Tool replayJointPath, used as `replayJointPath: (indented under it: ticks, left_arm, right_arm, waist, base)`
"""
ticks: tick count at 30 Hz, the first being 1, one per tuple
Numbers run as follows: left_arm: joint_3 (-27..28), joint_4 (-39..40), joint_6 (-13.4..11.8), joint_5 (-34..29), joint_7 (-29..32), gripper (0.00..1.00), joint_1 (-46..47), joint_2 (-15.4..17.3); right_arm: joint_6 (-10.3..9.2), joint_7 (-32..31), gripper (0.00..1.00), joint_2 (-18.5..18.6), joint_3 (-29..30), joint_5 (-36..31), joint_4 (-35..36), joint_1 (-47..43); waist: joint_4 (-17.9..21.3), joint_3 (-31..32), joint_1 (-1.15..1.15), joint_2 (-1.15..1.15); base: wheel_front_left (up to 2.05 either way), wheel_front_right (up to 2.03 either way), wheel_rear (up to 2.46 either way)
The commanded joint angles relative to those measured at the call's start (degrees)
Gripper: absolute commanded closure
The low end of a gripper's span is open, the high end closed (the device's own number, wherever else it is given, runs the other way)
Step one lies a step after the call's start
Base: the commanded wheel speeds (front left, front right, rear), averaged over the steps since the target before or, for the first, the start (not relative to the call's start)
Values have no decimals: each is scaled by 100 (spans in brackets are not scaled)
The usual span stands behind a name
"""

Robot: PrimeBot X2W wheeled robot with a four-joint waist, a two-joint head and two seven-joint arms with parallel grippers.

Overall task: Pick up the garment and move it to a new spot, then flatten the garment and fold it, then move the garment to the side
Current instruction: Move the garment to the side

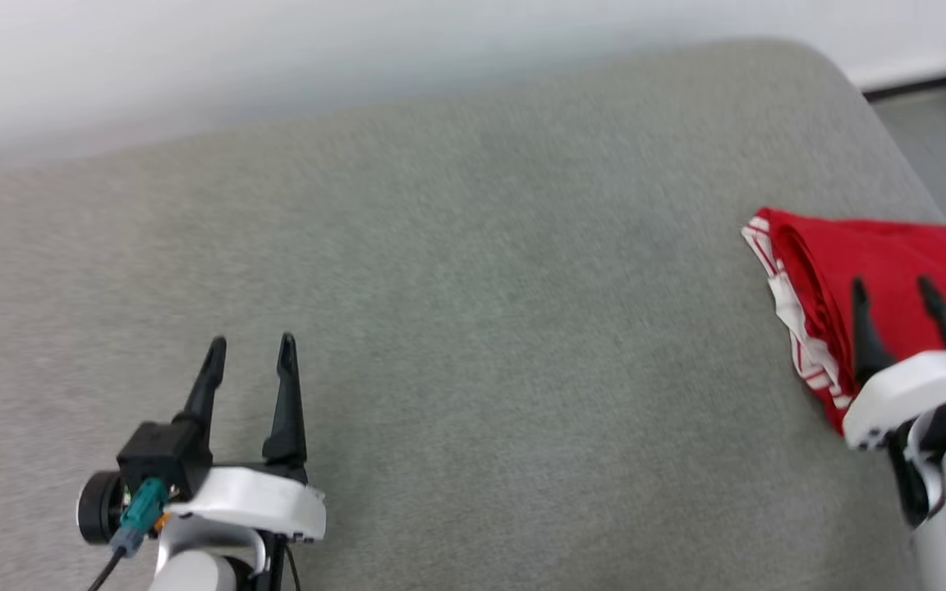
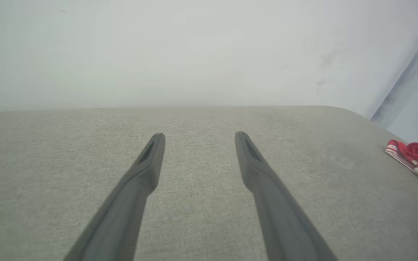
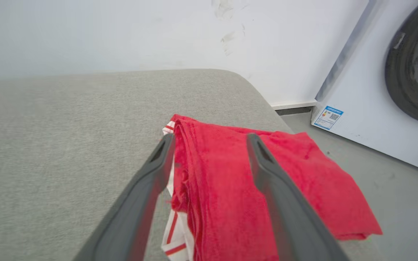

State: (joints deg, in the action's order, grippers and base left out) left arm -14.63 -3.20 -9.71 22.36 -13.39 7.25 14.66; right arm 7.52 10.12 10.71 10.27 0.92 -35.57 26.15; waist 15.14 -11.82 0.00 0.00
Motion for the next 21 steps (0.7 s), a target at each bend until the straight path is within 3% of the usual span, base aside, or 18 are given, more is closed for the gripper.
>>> replayJointPath:
  ticks: [1,11,21]
  left_arm:
    - [51,-23,-50,37,-57,0,-120,-35]
    - [187,-195,-111,-40,-143,0,-557,69]
    - [120,-405,-70,-38,-164,0,-917,64]
  right_arm:
    - [-8,-14,0,-47,-126,162,200,-234]
    - [-7,-139,0,-338,-832,638,1615,-1352]
    - [-7,-721,0,-595,-902,492,3369,-2739]
  waist:
    - [-361,421,0,0]
    - [-1011,978,0,0]
    - [-1154,1436,0,0]
  base:
    - [0,0,0]
    - [0,0,0]
    - [0,0,0]
